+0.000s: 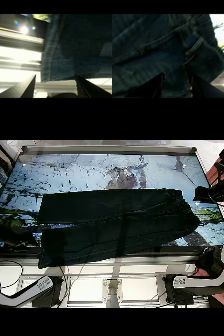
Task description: Fold the clothes and pants, and hang the long-sleeved shirts on hangers.
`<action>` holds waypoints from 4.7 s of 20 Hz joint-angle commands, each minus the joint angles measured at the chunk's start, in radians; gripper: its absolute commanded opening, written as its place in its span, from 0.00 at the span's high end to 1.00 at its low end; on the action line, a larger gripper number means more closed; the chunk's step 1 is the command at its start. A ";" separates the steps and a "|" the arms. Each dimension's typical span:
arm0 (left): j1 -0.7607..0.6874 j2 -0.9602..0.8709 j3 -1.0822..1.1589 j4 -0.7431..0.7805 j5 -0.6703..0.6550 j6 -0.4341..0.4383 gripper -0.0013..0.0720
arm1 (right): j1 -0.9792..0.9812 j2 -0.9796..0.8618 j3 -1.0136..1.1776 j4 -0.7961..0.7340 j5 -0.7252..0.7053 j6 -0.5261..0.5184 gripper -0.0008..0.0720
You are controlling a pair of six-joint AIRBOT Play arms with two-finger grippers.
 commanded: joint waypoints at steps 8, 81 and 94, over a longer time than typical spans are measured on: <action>0.173 -0.095 -0.104 -0.021 -0.065 0.069 0.20 | 0.016 0.038 -0.047 0.028 0.031 0.000 0.49; 0.211 -0.010 0.093 0.040 0.206 0.009 0.95 | -0.242 -0.091 -0.484 0.088 0.083 -0.664 0.66; 0.211 -0.010 0.093 0.035 0.194 0.023 0.95 | -0.241 -0.091 -0.653 0.257 0.078 -0.656 0.96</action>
